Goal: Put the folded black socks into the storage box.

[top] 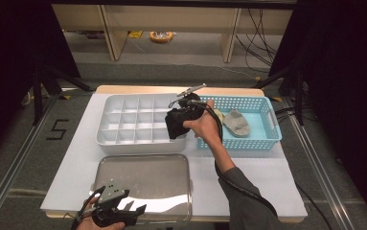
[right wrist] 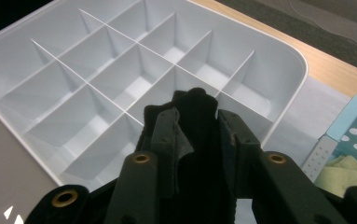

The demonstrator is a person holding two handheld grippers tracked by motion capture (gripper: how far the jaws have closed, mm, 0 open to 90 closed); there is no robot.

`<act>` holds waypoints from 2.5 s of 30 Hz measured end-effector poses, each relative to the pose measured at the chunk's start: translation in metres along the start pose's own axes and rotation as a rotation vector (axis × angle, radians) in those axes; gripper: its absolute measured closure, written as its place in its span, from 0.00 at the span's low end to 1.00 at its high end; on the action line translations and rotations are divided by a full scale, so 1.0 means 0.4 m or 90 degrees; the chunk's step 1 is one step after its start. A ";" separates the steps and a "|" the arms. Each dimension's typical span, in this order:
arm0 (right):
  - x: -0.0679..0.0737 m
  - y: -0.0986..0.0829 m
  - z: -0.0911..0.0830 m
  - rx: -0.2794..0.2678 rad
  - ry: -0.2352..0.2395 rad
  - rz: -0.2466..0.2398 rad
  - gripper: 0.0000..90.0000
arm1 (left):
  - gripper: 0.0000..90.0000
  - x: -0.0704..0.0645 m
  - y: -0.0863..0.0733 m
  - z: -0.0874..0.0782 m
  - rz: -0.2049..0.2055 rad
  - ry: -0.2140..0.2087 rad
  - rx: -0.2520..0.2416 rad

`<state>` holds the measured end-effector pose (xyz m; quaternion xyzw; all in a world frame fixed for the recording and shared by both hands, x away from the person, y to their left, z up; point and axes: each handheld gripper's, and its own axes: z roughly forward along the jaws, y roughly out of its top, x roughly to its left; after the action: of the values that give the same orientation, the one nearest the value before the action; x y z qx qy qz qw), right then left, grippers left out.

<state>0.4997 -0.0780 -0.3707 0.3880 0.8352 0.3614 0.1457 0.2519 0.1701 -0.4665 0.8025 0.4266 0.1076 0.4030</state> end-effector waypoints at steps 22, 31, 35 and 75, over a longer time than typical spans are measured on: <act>0.058 -0.026 0.074 0.114 -0.054 -0.097 0.77 | 0.24 -0.007 -0.002 0.002 -0.002 -0.012 0.002; 0.068 -0.022 0.094 0.191 -0.055 -0.125 0.77 | 0.24 -0.006 -0.001 0.000 0.001 -0.014 0.006; 0.066 -0.025 0.098 0.200 -0.051 -0.119 0.77 | 0.24 -0.006 -0.002 0.000 0.002 -0.014 0.007; 0.041 -0.056 0.081 0.211 0.028 -0.032 0.78 | 0.25 -0.007 0.001 -0.002 -0.014 -0.024 -0.004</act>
<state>0.4938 -0.0595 -0.4087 0.3780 0.8957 0.2237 0.0703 0.2501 0.1684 -0.4652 0.7981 0.4276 0.0897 0.4149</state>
